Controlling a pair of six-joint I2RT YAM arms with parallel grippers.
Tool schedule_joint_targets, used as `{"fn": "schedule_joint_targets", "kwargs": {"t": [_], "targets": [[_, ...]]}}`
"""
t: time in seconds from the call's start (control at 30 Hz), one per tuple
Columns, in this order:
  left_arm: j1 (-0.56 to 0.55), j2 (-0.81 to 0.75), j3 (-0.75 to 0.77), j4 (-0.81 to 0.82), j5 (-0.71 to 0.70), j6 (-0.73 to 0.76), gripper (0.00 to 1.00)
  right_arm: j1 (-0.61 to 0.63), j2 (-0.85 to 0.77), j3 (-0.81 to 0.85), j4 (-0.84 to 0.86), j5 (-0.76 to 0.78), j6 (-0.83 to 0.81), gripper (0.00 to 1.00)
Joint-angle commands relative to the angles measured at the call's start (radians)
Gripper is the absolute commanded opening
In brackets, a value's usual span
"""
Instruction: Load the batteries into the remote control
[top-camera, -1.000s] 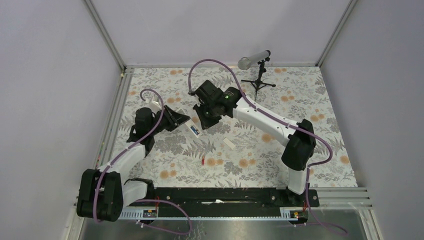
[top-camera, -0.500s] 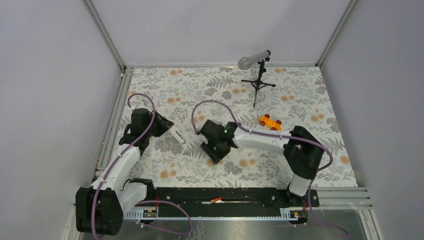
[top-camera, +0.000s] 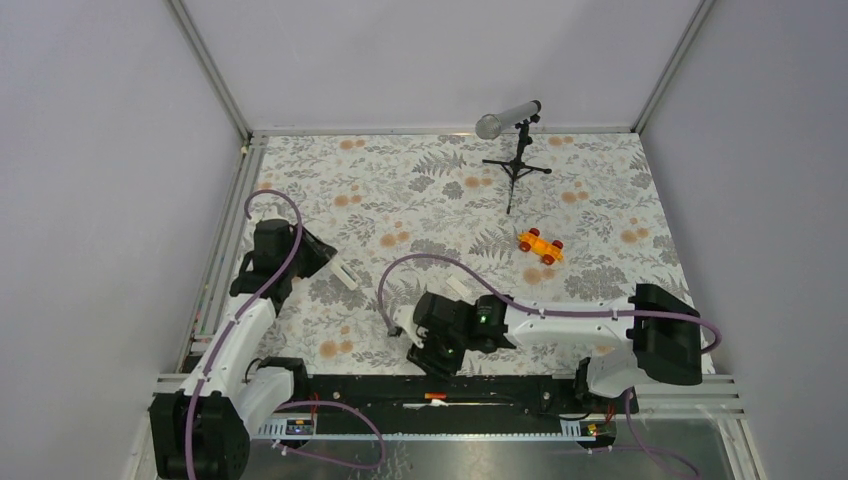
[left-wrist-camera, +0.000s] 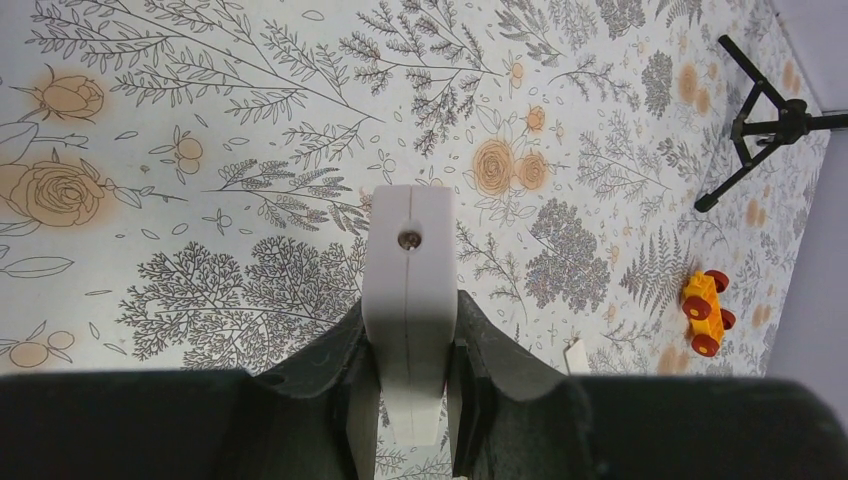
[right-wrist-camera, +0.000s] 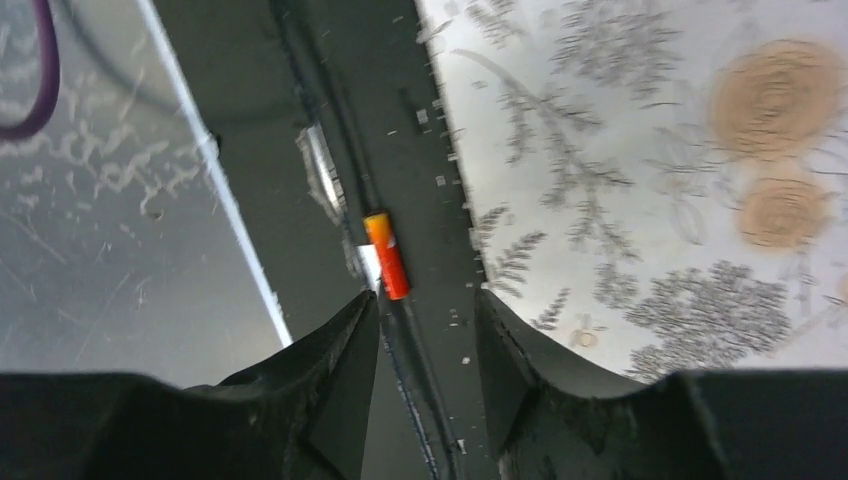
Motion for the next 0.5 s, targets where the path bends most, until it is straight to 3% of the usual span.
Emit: {"fn": "schedule_joint_targets", "kwargs": {"t": [0.0, 0.3, 0.47], "targets": [[0.009, -0.044, 0.018, 0.002, 0.003, 0.019, 0.00, 0.097, 0.017, -0.021, 0.032, -0.017, -0.066, 0.46], [0.075, -0.093, 0.029, -0.120, -0.048, 0.049, 0.00, 0.226, 0.112, -0.021, 0.061, 0.210, -0.004, 0.46], [0.110, -0.106, 0.005, -0.127, -0.005, 0.046, 0.00, 0.243, 0.146, -0.011, 0.066, 0.275, 0.000, 0.33]]}}
